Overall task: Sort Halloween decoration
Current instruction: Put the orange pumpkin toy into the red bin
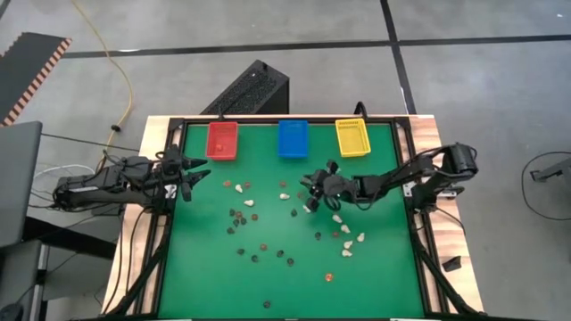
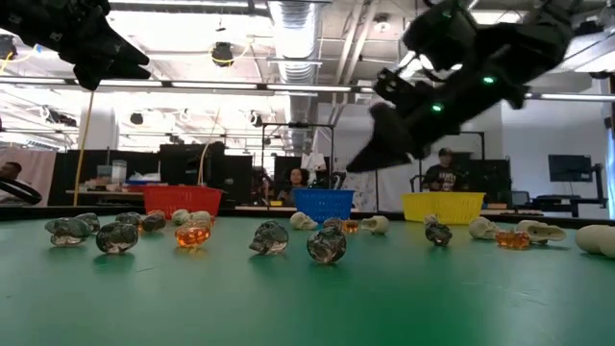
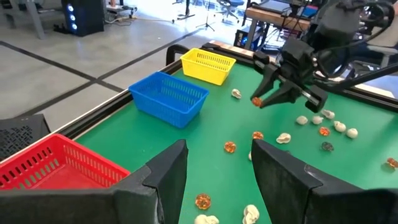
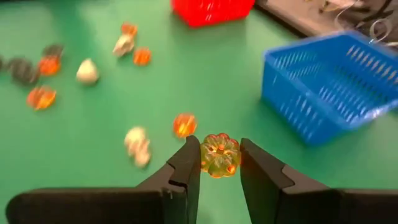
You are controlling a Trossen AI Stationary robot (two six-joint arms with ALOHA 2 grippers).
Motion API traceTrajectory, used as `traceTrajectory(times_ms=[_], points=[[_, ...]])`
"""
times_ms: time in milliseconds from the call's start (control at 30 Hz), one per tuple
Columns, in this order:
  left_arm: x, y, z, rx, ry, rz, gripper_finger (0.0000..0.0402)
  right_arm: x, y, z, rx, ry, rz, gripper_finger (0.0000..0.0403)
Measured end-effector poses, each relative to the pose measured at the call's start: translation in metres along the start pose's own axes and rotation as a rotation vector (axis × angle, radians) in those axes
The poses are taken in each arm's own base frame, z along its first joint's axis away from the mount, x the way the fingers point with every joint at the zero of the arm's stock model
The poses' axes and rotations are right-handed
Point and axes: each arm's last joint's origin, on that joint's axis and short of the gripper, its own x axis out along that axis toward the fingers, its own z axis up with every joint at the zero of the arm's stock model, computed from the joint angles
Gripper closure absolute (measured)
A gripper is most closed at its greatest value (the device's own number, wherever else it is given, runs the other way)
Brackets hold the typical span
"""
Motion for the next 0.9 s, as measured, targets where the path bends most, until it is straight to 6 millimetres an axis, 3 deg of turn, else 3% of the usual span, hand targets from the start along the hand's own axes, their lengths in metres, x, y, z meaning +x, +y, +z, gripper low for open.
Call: traceTrajectory(times_ms=[367, 900], points=[[0.000, 0.000, 0.000, 0.000, -0.003, 0.014, 0.0233, 0.052, 0.006, 0.046, -0.074, -0.069, -0.035, 0.0284], [0.000, 0.001, 0.000, 0.002, -0.002, 0.019, 0.0233, 0.149, 0.022, 0.110, -0.056, -0.201, 0.123, 0.0284]])
